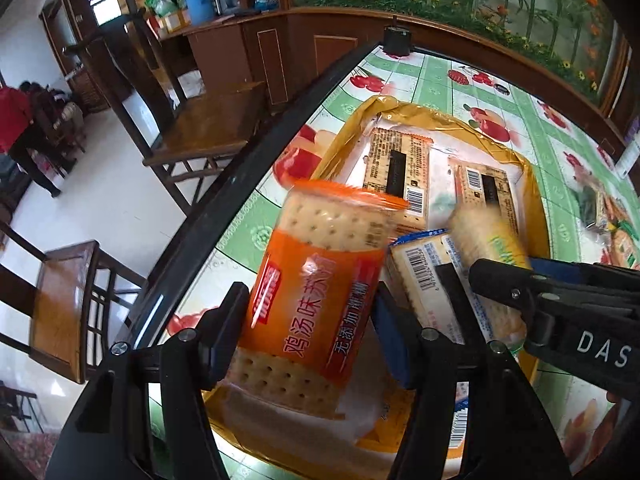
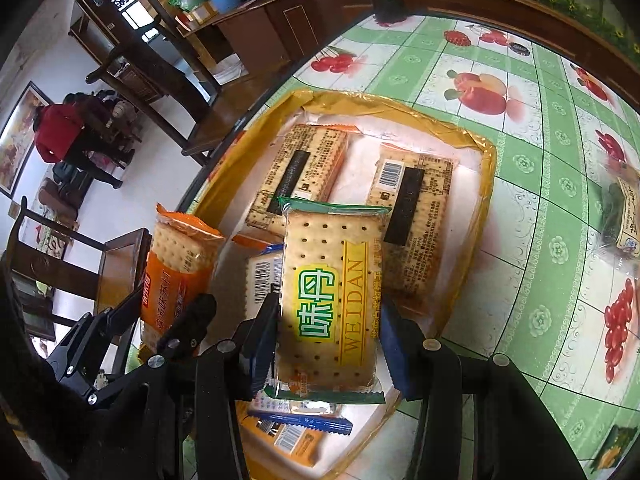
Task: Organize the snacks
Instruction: 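Carry both packs into the white box and open both grippers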
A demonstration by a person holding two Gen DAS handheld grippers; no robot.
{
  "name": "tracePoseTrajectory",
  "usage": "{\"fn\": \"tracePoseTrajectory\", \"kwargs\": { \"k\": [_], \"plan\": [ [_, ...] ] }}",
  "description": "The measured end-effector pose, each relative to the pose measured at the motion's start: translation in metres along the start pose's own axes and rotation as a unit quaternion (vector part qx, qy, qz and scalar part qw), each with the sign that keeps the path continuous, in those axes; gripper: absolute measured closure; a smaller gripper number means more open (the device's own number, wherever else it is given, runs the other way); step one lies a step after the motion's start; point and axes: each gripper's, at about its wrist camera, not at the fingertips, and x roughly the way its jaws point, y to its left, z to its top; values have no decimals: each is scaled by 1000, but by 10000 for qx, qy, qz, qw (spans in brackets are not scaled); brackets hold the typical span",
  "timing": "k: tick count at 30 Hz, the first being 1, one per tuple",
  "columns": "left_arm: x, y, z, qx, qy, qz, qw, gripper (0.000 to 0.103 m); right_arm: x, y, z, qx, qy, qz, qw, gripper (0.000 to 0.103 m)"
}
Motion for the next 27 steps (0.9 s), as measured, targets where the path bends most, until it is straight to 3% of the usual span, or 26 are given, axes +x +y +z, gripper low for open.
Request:
{"fn": "tracePoseTrajectory", "kwargs": {
  "k": [8, 18, 23, 27],
  "plan": [
    [2, -7, -1, 150, 267, 167, 9994, 41, -4, 0, -2, -63, -37, -14, 10000, 49],
    [-26, -1, 0, -504, 67, -8, 9987, 41, -38, -21, -24, 215, -500, -55, 9985, 47],
    [-38, -34, 0, -391, -3, -246, 9989, 42, -65, -43, -45, 256, -670, -118, 9974, 47],
    [-48, -85, -3, 63, -34, -421, 9991, 42, -92, -92, -69, 523, -695, -244, 9959, 47]
  ]
}}
